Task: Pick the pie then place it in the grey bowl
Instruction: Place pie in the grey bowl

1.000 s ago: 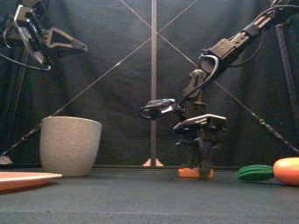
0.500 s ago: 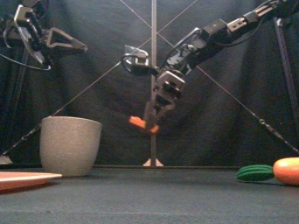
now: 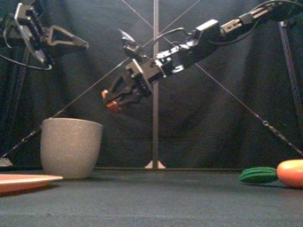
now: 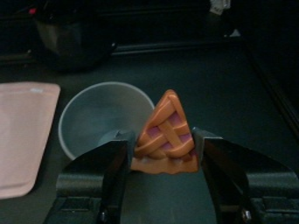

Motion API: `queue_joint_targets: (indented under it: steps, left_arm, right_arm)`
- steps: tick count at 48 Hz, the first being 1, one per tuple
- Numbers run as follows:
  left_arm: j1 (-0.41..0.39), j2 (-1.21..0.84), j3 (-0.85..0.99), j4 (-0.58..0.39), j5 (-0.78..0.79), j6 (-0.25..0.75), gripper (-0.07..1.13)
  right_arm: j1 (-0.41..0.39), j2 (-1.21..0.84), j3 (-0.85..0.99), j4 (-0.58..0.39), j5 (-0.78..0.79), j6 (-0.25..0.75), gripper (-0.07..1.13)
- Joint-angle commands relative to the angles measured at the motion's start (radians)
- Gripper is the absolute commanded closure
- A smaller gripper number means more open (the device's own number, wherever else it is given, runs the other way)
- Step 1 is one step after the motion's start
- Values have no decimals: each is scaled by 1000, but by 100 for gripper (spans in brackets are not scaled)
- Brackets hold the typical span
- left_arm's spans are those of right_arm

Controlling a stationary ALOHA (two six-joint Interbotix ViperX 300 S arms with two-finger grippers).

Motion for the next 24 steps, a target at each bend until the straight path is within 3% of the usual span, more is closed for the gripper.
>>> queue_joint_targets:
  steps: [1,17,24]
  left_arm:
    - [3,2,-14,2,-12,2,108]
    - [3,2,-12,2,-12,2,108]
    - [3,2,-14,2,-12,2,108]
  right_arm:
    - [43,20,-66,34,-91,0,31]
    - [103,124,-153,104,-89,2,29]
    - [98,146,-149,115,-81,0,22]
